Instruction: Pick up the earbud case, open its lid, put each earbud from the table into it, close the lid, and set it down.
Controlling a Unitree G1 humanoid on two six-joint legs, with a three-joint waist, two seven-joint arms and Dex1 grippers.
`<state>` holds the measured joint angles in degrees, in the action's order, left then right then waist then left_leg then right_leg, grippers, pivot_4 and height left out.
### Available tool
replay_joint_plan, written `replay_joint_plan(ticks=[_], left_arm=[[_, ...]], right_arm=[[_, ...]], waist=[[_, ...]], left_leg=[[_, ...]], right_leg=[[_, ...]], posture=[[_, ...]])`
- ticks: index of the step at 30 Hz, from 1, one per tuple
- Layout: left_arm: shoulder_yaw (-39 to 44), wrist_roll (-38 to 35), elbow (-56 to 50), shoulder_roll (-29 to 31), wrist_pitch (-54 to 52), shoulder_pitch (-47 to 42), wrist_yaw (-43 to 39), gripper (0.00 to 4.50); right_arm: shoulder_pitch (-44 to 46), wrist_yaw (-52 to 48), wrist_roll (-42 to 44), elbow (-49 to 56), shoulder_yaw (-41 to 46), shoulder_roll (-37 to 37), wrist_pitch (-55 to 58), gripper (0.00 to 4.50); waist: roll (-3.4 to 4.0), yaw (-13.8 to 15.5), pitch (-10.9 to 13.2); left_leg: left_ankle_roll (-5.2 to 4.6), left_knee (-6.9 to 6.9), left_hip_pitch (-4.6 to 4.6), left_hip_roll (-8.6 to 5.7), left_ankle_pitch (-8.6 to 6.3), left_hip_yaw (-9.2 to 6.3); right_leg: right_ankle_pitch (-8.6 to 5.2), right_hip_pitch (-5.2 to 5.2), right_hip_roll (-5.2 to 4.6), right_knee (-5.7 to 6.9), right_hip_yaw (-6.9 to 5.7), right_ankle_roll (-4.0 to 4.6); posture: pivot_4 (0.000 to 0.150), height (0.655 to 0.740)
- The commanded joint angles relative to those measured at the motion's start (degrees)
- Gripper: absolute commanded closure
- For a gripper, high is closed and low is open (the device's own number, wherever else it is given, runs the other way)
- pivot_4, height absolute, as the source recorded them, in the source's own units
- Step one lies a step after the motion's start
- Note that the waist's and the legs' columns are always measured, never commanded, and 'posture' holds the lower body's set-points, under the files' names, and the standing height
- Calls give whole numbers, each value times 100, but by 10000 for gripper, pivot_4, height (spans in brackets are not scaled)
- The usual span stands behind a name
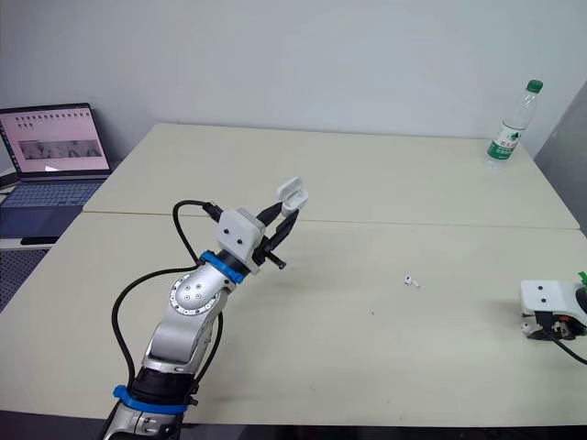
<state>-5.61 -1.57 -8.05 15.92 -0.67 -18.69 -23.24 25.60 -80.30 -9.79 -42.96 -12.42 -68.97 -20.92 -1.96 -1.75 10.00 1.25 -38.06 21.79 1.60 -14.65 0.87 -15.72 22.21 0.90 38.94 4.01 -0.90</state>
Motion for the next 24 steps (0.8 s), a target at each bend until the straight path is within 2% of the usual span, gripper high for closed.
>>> replay_joint_plan(ticks=[1,10,13,16,17,24], left_arm=[[43,-7,-153,-3,138,-19,17,37495],[23,-2,-154,-12,149,-5,15,37495],[13,-1,-148,-23,152,-10,16,37495],[9,-4,-142,-22,154,-11,9,37495],[13,-8,-135,-17,155,-16,2,37495],[4,-14,-104,-1,166,-16,-29,37495]], right_arm=[[-105,-52,72,88,73,48,102,23597],[-255,-150,169,487,149,10,512,23597],[-280,-57,126,528,161,11,568,29542],[-292,17,90,502,162,26,563,39647],[-289,33,83,501,161,32,556,40770],[-191,-80,209,544,192,99,547,40770]], waist=[[0,0,0],[0,-1,0],[-1,-2,0],[-2,-12,0],[-3,-12,0],[-3,-13,0]], left_leg=[[0,0,0,0,0,0],[0,0,-1,2,0,-2],[0,0,-1,2,0,-2],[0,-1,-2,2,0,3],[0,-2,-3,2,0,5],[0,-2,-3,2,0,6]], right_leg=[[0,0,0,0,0,0],[0,0,1,0,-2,0],[0,0,1,0,-2,0],[0,-1,1,0,3,-1],[0,-1,1,0,4,-1],[0,-2,1,-1,5,-1]], posture=[[1500,7400],[1500,7400],[1500,7400],[1500,7400],[1500,7400],[1500,7400]])
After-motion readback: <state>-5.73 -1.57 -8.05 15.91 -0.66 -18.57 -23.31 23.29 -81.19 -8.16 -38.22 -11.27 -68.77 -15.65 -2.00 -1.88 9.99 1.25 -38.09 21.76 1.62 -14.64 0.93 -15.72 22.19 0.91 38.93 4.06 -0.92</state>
